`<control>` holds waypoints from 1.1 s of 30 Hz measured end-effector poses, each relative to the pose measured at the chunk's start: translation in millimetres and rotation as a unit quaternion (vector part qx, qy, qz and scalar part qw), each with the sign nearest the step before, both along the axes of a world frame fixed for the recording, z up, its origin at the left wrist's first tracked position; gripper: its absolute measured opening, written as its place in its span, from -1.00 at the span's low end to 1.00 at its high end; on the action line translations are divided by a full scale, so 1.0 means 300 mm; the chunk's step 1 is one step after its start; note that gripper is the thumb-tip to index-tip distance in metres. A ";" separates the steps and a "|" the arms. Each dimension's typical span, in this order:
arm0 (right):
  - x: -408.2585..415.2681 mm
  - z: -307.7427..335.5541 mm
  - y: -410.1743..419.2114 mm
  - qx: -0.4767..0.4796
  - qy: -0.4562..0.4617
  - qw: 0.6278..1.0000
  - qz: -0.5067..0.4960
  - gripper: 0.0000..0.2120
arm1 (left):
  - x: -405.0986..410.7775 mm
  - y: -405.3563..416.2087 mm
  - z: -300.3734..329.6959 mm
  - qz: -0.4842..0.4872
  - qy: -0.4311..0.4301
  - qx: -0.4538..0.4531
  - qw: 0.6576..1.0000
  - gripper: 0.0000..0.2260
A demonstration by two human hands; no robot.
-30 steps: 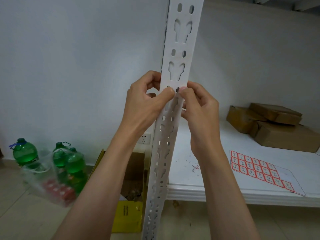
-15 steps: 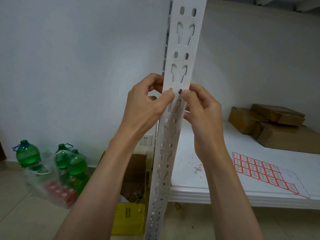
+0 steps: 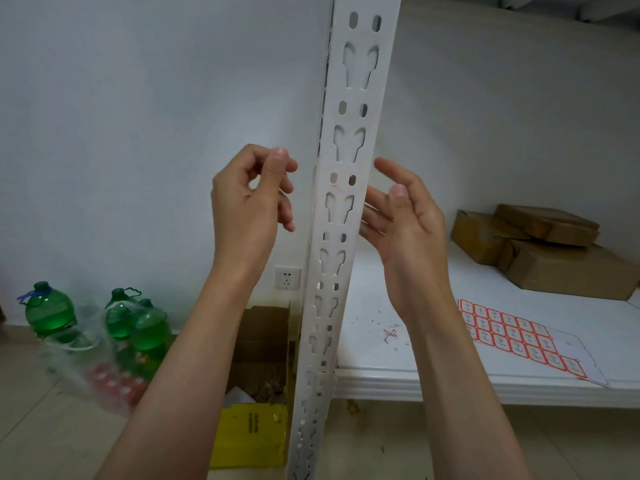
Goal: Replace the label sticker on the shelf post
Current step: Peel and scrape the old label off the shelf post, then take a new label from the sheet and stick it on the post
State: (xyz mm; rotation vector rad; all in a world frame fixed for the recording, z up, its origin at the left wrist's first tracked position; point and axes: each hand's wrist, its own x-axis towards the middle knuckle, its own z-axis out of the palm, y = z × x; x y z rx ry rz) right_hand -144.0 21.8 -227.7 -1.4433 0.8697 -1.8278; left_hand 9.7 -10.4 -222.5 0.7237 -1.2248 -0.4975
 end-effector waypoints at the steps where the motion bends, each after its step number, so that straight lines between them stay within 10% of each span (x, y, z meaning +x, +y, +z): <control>1: 0.001 -0.001 -0.002 0.010 -0.008 1.000 -0.005 -0.79 | 0.003 0.002 0.002 0.010 -0.004 -0.008 1.000 -0.74; 7: -0.035 -0.046 -0.019 0.046 0.020 0.992 -0.117 -0.67 | -0.036 0.069 0.044 0.028 -0.073 -0.085 0.993 -0.72; 13: -0.195 -0.136 0.004 0.151 0.055 0.971 -0.176 -0.96 | -0.196 0.171 0.057 -0.046 -0.112 -0.179 0.976 -0.88; 24: -0.637 -0.300 0.054 0.313 0.137 0.882 -0.325 -0.83 | -0.528 0.068 -0.343 -0.060 -0.336 0.039 0.939 -0.79; 33: -0.837 -0.417 0.080 0.419 0.141 0.756 -0.483 -0.74 | -0.747 0.078 -0.455 -0.148 -0.314 0.119 0.930 -0.74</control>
